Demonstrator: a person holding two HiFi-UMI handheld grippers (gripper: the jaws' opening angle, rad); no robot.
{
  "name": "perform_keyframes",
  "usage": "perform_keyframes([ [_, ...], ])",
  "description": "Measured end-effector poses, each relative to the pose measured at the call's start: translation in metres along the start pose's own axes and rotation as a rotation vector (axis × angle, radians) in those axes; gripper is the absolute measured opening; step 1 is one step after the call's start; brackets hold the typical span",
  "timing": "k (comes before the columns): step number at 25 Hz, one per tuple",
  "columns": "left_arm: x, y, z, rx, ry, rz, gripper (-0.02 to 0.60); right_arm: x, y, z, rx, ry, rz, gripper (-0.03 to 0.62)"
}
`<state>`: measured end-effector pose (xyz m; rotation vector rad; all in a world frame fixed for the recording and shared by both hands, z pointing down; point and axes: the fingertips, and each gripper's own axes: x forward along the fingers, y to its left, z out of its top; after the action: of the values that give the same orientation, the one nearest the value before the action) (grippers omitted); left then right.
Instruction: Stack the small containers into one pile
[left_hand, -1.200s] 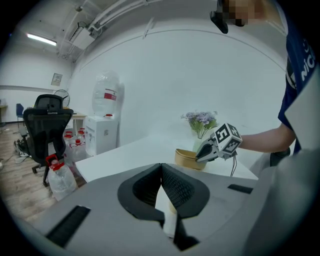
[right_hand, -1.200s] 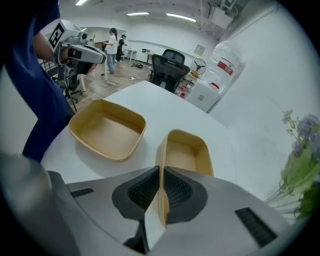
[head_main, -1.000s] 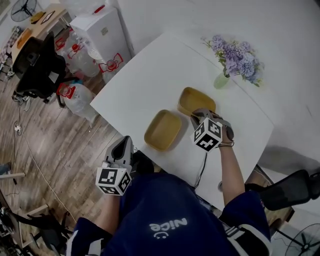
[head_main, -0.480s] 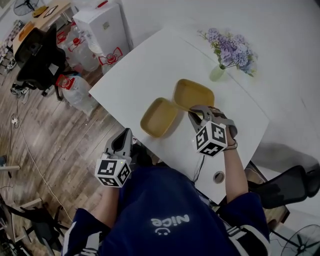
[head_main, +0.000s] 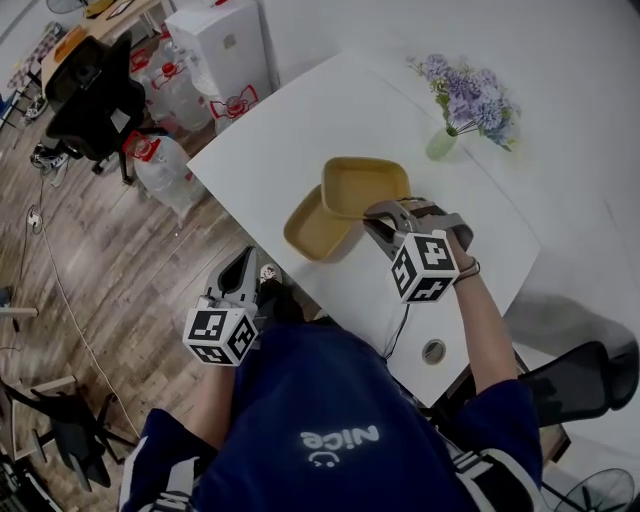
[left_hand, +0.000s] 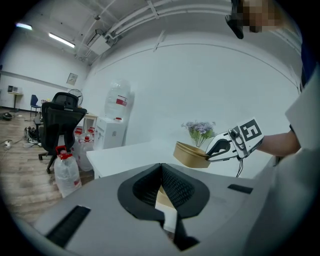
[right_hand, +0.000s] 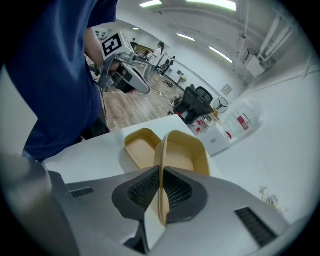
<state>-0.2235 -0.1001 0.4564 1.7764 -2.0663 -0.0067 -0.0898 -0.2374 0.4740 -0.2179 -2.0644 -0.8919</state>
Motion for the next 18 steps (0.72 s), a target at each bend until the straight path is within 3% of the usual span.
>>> perform_keyframes([
  [6, -0.017, -0.001, -0.003, 0.022, 0.016, 0.04, 0.02, -0.003, 0.012, 0.025, -0.158, -0.077, 0.075, 0.06],
  [10, -0.019, 0.003, -0.01, -0.07, 0.009, 0.069, 0.02, 0.004, 0.022, 0.027, -0.258, -0.103, 0.139, 0.06],
  [18, -0.022, 0.006, -0.018, -0.072, 0.031, 0.127, 0.019, 0.016, 0.032, 0.035, -0.435, -0.146, 0.213, 0.06],
])
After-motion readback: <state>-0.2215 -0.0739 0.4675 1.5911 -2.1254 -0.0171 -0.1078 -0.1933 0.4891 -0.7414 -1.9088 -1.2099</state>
